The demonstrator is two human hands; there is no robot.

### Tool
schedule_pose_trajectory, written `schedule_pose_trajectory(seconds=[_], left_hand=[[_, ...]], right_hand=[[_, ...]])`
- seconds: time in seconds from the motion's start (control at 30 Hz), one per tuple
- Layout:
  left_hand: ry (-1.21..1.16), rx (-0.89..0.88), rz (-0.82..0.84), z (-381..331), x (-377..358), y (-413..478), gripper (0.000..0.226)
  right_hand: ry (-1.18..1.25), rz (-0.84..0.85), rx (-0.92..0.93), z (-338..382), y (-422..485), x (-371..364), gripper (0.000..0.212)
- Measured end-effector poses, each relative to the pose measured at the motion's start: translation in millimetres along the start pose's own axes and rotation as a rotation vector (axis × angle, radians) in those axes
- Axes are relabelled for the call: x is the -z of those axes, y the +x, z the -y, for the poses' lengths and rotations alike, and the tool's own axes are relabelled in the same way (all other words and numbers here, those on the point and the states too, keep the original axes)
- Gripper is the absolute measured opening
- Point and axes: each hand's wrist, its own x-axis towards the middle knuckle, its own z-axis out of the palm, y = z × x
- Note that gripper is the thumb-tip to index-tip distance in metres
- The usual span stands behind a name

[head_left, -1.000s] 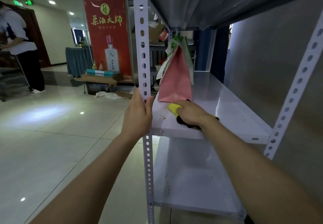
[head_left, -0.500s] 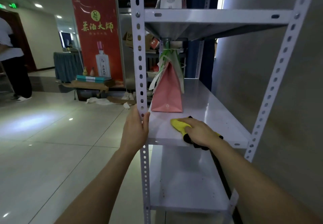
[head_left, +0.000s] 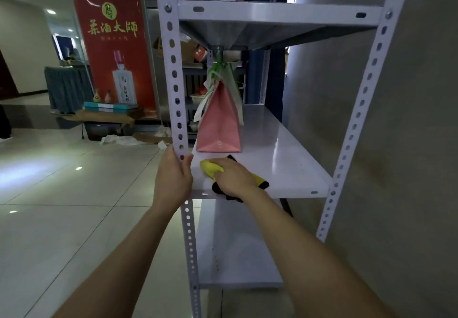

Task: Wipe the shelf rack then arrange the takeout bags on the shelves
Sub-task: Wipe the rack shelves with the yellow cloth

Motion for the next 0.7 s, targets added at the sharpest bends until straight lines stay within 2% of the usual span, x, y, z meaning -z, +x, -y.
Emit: schedule_pose_trajectory(seconds=[0.07, 0.1, 0.17, 0.2, 0.23, 0.3, 0.4, 0.5, 0.7], left_hand=[[0.001, 0.071, -0.034, -7.3, 2.1, -5.0, 0.029], [0.046, 0.077, -0.122, -10.7, 1.2, -10.6, 0.039], [0.155, -0.073, -0.358, -22.3, -5.2, -26.5, 0.048], [0.188, -0.201, -0.396, -31.1, -12.3, -32.5, 0.043], [0.226, -0.33, -0.339, -38.6, -23.0, -35.7, 0.036], [0.346, -0.483, -0.062, -49.9, -49.4, -32.3, 0.026], [0.51, -0.345, 0.305, -55.8, -79.4, -8.2, 0.039], [0.638, -0.268, 0.432, -39.8, -94.6, 12.0, 0.053], [0.674, -0.281, 0.487, -36.3, -95.6, 7.1, 0.063]], right_hand=[[0.041, -0.071, -0.065, -38.1, -22.1, 26.0, 0.043], [0.046, -0.116, -0.107, -59.4, -34.5, 41.0, 0.043], [0.023, -0.211, -0.215, -98.5, -55.3, 70.6, 0.044], [0.005, -0.245, -0.265, -112.9, -61.3, 82.1, 0.046], [-0.012, -0.26, -0.296, -123.7, -63.4, 89.4, 0.048], [-0.062, -0.23, -0.296, -132.6, -59.8, 92.1, 0.051], [-0.127, -0.18, -0.261, -139.2, -42.7, 88.6, 0.054], [-0.147, -0.12, -0.278, -152.0, -7.4, 97.3, 0.051], [-0.109, -0.052, -0.335, -175.3, 97.9, 117.8, 0.057]])
